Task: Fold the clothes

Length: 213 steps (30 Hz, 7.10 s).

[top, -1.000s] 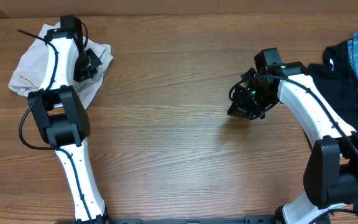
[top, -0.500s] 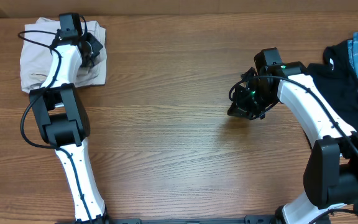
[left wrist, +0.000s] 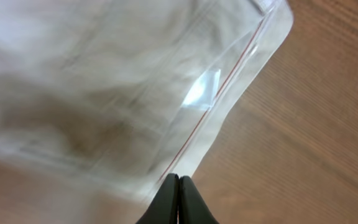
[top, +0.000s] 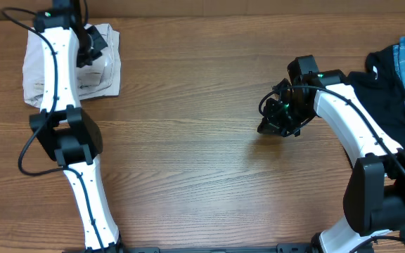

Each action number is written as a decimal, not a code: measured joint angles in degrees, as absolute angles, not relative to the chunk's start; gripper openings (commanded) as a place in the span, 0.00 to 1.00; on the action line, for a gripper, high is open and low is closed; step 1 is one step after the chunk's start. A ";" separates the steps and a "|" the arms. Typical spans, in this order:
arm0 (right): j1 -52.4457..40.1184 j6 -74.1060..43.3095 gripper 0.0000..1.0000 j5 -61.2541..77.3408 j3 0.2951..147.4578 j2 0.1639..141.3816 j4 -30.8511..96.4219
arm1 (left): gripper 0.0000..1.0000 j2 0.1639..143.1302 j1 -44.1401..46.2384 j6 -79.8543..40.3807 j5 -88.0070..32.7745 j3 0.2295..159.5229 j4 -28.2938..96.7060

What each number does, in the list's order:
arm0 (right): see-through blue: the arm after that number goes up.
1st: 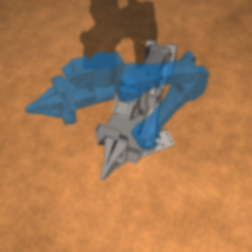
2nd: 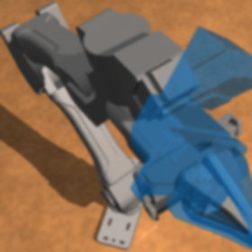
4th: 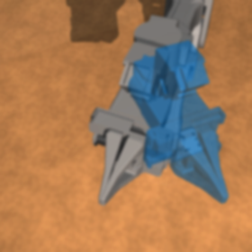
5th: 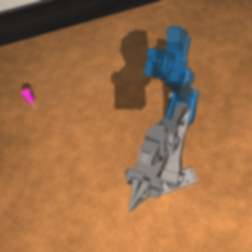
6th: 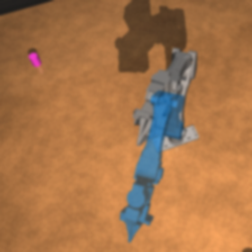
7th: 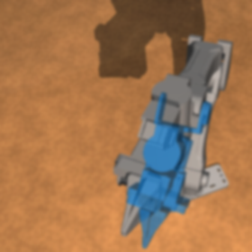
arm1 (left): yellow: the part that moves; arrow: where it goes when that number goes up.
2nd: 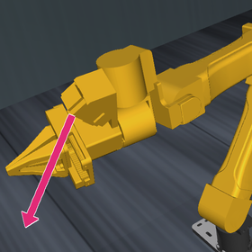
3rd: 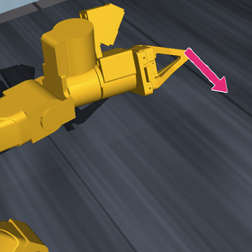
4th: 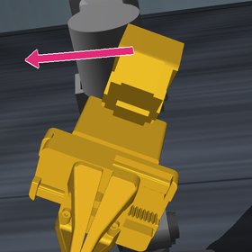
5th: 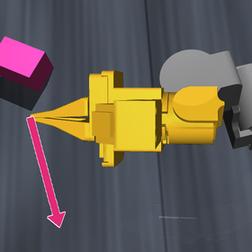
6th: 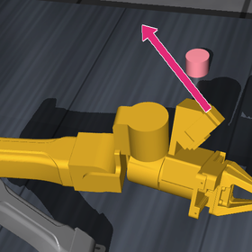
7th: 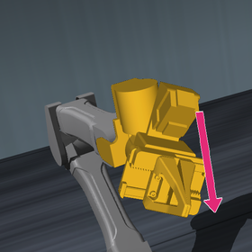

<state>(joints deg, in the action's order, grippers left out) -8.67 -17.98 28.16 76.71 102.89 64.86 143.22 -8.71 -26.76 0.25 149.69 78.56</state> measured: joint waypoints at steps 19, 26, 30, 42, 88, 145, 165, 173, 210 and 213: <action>-8.67 -17.96 0.04 29.15 76.71 102.89 65.08 | 0.04 142.23 -15.40 -26.39 10.28 134.85 84.95; -8.67 -17.93 0.04 29.19 76.71 102.89 64.88 | 0.04 142.65 -19.64 -26.35 9.67 126.72 78.48; -8.67 -17.96 0.04 29.19 76.71 102.89 64.95 | 0.04 142.65 -19.51 -26.37 9.28 123.96 74.76; -8.67 -17.93 0.04 29.19 76.71 102.89 65.12 | 0.04 142.65 -19.49 -26.37 9.23 122.87 65.45; -8.67 -17.96 0.04 29.19 76.71 102.89 66.74 | 0.04 143.81 -13.54 -28.77 9.72 122.21 48.18; -8.64 -17.98 0.04 29.21 76.71 102.89 66.02 | 0.04 146.08 -17.58 -28.56 8.21 140.84 73.60; -8.67 -17.96 0.04 28.40 76.71 102.89 65.17 | 0.04 146.19 -17.32 -26.74 13.21 145.84 62.37; -8.67 -17.93 0.04 28.10 76.71 102.89 65.19 | 0.05 146.39 -17.34 -25.78 14.48 134.06 54.02; -8.67 -16.69 0.58 22.48 101.67 103.37 86.83 | 1.00 111.04 -11.33 -15.57 -7.94 135.37 70.67; -8.64 -16.47 0.66 19.22 108.97 102.69 92.51 | 1.00 105.67 -8.10 -14.63 -9.04 135.48 71.75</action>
<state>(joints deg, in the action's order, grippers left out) -8.64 -16.47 19.22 108.97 102.69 92.51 105.67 -8.10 -14.63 -9.04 135.48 71.75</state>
